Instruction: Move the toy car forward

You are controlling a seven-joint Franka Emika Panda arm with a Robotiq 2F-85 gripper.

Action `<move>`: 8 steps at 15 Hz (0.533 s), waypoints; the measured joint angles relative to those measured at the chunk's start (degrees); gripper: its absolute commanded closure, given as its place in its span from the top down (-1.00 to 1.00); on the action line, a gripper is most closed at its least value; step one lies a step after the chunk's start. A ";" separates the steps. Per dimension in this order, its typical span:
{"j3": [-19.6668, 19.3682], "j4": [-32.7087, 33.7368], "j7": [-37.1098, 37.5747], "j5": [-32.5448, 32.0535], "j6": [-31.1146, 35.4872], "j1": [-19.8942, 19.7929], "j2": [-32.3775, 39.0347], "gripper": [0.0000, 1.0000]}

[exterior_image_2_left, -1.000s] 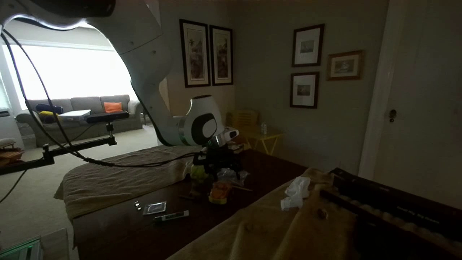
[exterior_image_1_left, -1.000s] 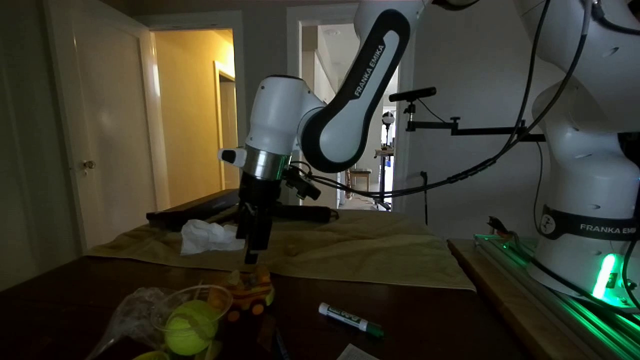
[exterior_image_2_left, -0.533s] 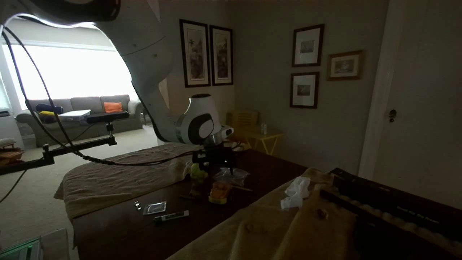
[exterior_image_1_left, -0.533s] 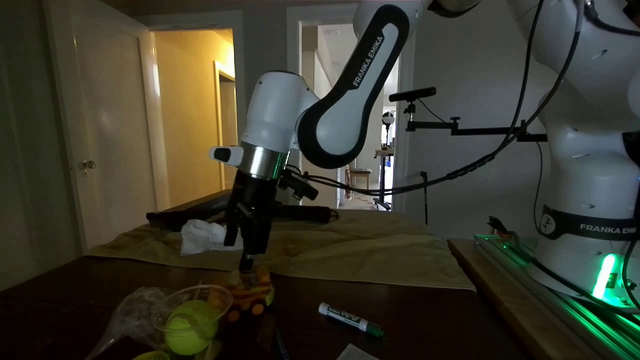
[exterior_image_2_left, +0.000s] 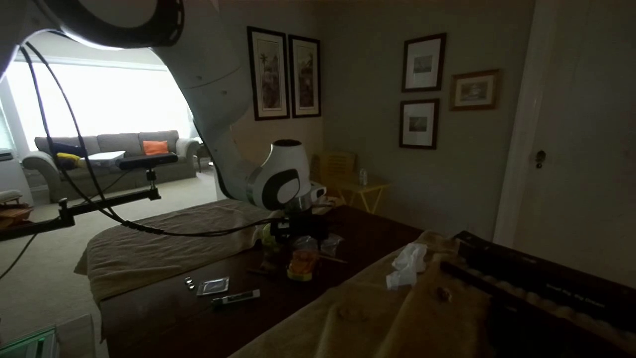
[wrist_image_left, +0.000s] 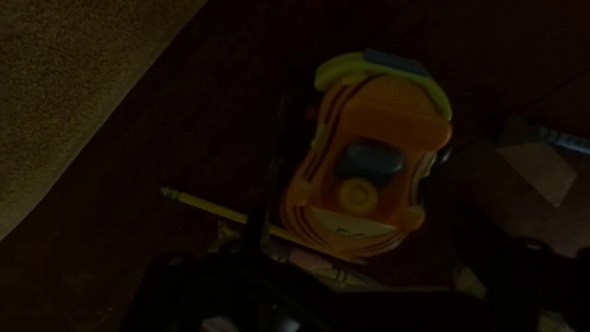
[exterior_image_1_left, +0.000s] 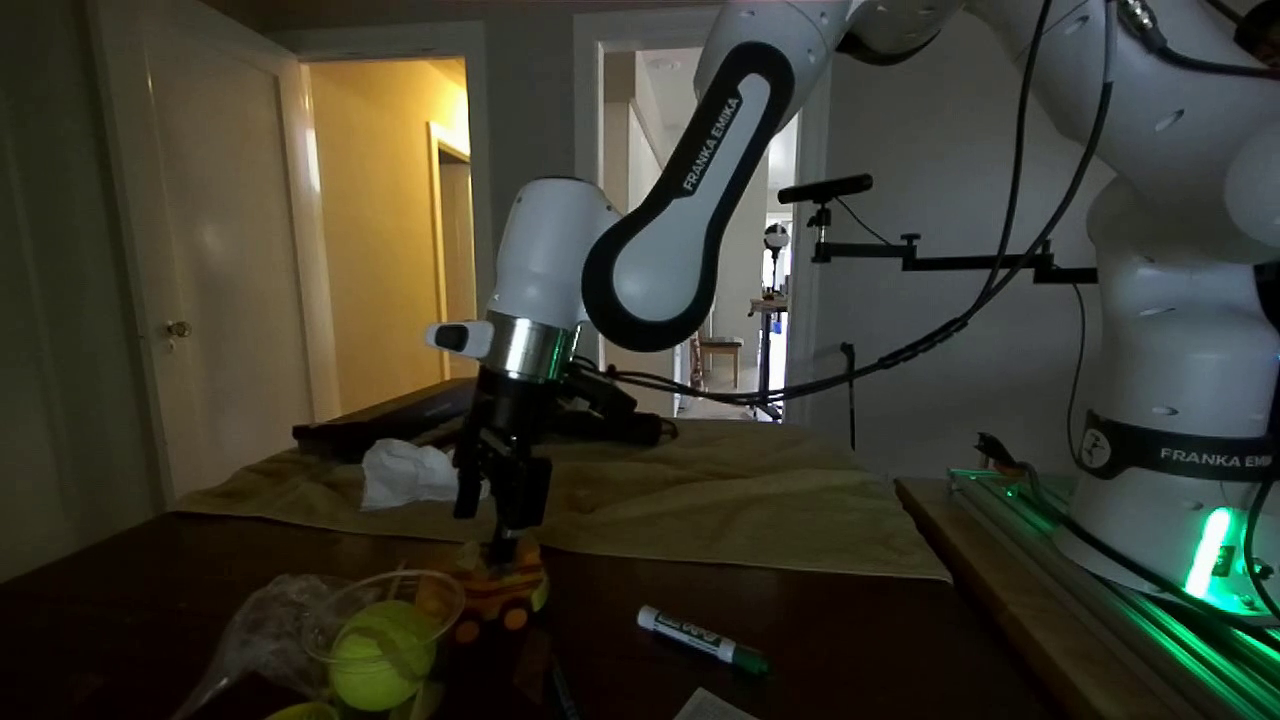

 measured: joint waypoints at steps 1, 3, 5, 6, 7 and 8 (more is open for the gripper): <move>0.00 0.32 -0.18 0.05 -0.22 -0.15 0.38 1.00; -0.01 0.88 -0.20 0.08 -0.81 -0.16 0.86 1.00; -0.02 1.23 -0.10 0.33 -1.56 0.03 0.90 1.00; -0.16 1.47 0.29 0.54 -1.97 0.30 0.89 1.00; -0.46 1.66 1.00 0.71 -2.14 0.72 0.89 1.00; -0.74 1.81 1.93 1.03 -2.19 1.17 0.88 1.00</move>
